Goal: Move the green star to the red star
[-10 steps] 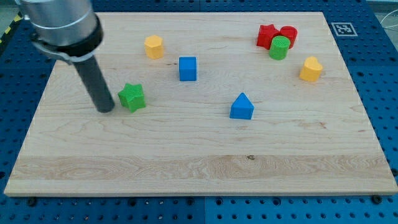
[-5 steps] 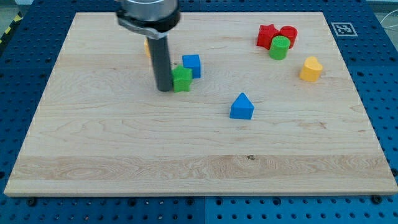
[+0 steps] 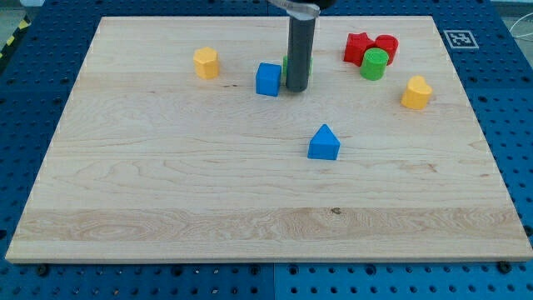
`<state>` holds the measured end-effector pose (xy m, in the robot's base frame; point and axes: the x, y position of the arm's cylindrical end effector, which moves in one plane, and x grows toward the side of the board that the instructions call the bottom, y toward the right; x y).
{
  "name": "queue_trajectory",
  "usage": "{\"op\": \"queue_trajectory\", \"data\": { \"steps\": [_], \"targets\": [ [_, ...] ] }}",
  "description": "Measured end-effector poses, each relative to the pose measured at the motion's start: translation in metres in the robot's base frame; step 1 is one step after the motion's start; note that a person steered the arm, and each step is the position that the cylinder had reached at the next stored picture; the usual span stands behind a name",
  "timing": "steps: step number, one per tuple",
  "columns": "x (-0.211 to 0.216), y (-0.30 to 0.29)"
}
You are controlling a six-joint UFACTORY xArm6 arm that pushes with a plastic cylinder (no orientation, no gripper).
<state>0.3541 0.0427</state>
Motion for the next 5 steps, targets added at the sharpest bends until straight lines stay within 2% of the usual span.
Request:
{"op": "queue_trajectory", "data": {
  "steps": [4, 5],
  "targets": [
    [-0.094, -0.064],
    [-0.082, -0.057]
  ]
}}
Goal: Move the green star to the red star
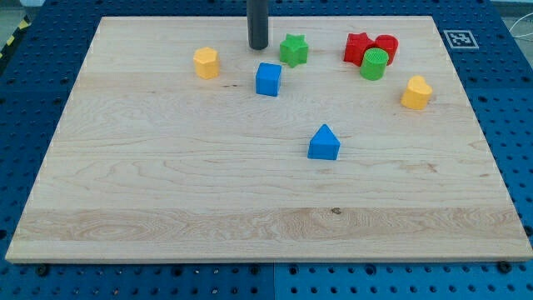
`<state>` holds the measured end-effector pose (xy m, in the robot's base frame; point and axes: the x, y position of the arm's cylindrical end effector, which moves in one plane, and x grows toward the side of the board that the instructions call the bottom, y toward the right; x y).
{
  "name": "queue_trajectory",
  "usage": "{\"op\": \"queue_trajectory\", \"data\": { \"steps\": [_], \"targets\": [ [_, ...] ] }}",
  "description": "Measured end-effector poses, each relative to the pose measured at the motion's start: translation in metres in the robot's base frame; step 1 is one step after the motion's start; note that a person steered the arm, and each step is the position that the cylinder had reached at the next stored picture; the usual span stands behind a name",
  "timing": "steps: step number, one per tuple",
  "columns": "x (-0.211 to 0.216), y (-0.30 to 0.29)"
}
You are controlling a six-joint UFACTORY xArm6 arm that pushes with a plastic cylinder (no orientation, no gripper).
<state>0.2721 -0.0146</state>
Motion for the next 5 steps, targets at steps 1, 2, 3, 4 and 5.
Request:
{"op": "queue_trajectory", "data": {
  "steps": [1, 2, 3, 4, 5],
  "targets": [
    [0.008, 0.016],
    [0.008, 0.044],
    [0.008, 0.072],
    [0.01, 0.088],
    [0.012, 0.094]
  ]
}}
